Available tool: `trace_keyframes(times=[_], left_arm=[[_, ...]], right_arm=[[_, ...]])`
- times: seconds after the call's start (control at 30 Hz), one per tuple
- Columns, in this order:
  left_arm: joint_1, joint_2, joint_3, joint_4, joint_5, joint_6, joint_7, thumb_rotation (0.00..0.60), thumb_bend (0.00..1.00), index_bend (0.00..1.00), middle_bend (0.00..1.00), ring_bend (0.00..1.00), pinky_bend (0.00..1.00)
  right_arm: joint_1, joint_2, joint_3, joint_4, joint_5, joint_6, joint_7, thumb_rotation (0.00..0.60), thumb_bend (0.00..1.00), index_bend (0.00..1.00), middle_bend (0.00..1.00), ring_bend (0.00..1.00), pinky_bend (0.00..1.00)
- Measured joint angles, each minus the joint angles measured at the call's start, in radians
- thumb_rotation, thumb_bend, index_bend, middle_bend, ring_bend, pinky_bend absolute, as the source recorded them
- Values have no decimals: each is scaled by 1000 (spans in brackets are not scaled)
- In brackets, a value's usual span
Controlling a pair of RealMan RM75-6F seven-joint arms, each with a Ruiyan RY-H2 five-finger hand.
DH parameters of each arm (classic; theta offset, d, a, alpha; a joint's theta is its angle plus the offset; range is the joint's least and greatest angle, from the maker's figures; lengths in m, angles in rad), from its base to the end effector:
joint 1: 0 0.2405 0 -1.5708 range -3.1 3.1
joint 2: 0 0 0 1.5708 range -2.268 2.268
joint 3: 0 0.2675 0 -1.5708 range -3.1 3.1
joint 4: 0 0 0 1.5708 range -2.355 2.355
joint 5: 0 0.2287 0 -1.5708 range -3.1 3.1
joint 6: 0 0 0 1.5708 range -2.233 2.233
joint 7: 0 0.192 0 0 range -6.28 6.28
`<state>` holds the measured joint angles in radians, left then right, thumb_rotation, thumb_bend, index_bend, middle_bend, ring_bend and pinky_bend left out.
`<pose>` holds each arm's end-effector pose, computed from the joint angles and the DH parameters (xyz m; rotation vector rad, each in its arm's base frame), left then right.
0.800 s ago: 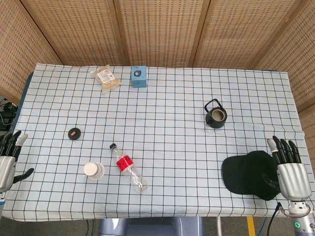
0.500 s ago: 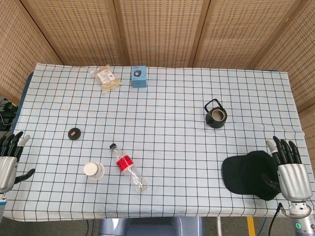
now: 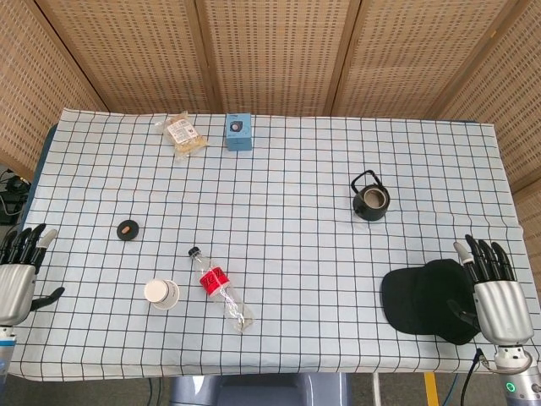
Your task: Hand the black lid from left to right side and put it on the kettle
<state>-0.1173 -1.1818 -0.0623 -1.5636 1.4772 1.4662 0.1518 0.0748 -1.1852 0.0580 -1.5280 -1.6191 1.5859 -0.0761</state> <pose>-0.3288 0.2454 0.1308 -1.4277 -0.7948 -0.8128 -0.3127 -0.2285 0.1425 1.4378 -0.7093 0.9564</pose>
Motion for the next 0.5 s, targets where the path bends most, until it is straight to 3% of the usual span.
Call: trace_keyframes(times=[0.27, 0.5], left_arm=[[-80, -6, -49, 24, -73, -125, 7, 600, 183, 246, 0, 0, 0], [-197, -37, -101, 83, -197, -306, 79, 600, 226, 292, 0, 0, 0]], right_arm=[[10, -10, 8, 21, 18, -19, 8, 600, 144, 51, 0, 0, 0], [18, -22, 11, 40, 35, -42, 3, 600, 144, 52, 0, 0, 0]])
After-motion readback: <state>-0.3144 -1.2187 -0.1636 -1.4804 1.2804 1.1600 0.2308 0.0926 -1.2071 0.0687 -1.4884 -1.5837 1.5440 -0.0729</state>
